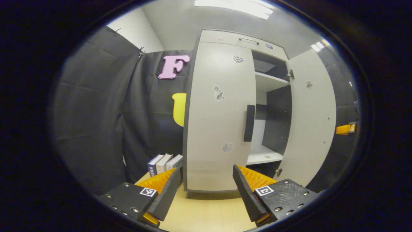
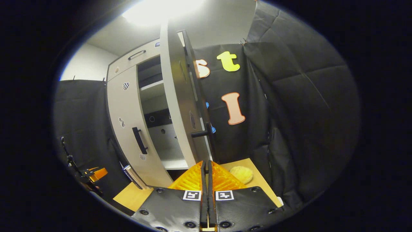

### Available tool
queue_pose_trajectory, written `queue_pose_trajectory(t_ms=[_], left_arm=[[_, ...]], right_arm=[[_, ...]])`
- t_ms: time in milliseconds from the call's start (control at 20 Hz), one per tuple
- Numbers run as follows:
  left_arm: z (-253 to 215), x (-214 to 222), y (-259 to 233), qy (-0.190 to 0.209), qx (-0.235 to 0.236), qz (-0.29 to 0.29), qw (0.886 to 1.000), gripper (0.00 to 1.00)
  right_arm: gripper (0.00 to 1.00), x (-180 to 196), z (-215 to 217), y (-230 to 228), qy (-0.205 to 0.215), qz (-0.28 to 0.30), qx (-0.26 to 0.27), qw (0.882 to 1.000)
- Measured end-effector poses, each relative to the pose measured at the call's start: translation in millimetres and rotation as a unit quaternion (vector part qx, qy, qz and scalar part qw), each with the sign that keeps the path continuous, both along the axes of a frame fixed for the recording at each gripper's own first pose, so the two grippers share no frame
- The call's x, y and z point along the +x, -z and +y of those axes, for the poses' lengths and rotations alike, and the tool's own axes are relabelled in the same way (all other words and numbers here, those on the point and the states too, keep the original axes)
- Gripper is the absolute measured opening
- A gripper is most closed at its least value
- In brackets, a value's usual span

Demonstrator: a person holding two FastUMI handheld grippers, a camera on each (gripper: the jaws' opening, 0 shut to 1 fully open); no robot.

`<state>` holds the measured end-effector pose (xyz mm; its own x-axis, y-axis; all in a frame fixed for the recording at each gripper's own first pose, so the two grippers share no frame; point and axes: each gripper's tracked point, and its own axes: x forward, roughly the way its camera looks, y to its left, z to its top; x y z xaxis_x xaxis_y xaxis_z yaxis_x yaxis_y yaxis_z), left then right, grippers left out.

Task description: Open the right door of the double-door shoe cabinet with the right hand, and open the left door with the left hand.

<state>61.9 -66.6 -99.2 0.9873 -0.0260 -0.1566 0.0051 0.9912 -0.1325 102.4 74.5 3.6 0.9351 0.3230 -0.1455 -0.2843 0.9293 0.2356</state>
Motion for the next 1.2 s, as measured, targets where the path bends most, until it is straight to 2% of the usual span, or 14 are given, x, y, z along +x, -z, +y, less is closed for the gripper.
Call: queue_pose_trajectory(t_ms=[150, 200, 350, 550, 600, 650, 700, 750, 900, 950, 1000, 1050, 1100, 1200], left_arm=[[-14, 10, -8, 0.031, -0.006, -0.016, 0.999, 0.95], [-18, 18, -12, 0.037, -0.002, -0.023, 0.999, 0.95], [-34, 41, -20, 0.056, -0.001, -0.035, 0.998, 0.95], [-56, 81, -32, 0.072, -0.031, -0.042, 0.996, 0.94], [-59, 91, -39, 0.074, -0.032, -0.046, 0.996, 0.94], [-62, 100, -46, 0.074, -0.028, -0.050, 0.996, 0.95], [-65, 110, -52, 0.072, -0.019, -0.052, 0.996, 0.94], [-68, 120, -57, 0.071, -0.011, -0.051, 0.996, 0.94], [-82, 146, -69, 0.073, -0.008, -0.048, 0.996, 0.95], [-86, 154, -74, 0.074, -0.010, -0.049, 0.996, 0.94], [-90, 161, -76, 0.074, -0.008, -0.048, 0.996, 0.95], [-93, 168, -79, 0.073, -0.004, -0.049, 0.996, 0.95], [-96, 175, -82, 0.073, 0.003, -0.051, 0.996, 0.94], [-102, 192, -88, 0.068, 0.024, -0.051, 0.996, 0.94]], right_arm=[[0.00, -7, -21, -7, 0.025, -0.016, -0.014, 0.999], [0.02, -7, -30, -7, 0.039, -0.016, -0.024, 0.999], [0.00, -8, -71, -10, 0.095, -0.020, -0.055, 0.994], [0.04, 10, -96, -13, 0.136, -0.028, -0.036, 0.990], [0.24, 21, -101, -6, 0.142, -0.021, -0.029, 0.989], [0.22, 29, -104, -1, 0.141, -0.011, -0.021, 0.990], [0.14, 37, -104, 1, 0.140, -0.006, -0.010, 0.990], [0.23, 44, -108, 3, 0.143, -0.002, -0.002, 0.990], [0.23, 62, -123, 14, 0.154, 0.005, 0.010, 0.988], [0.15, 70, -127, 19, 0.153, 0.008, 0.011, 0.988], [0.34, 77, -130, 24, 0.159, 0.014, 0.011, 0.987], [0.34, 84, -134, 27, 0.161, 0.016, 0.009, 0.987], [0.44, 91, -135, 29, 0.164, 0.015, 0.008, 0.986], [0.44, 103, -136, 35, 0.165, 0.016, -0.002, 0.986]])
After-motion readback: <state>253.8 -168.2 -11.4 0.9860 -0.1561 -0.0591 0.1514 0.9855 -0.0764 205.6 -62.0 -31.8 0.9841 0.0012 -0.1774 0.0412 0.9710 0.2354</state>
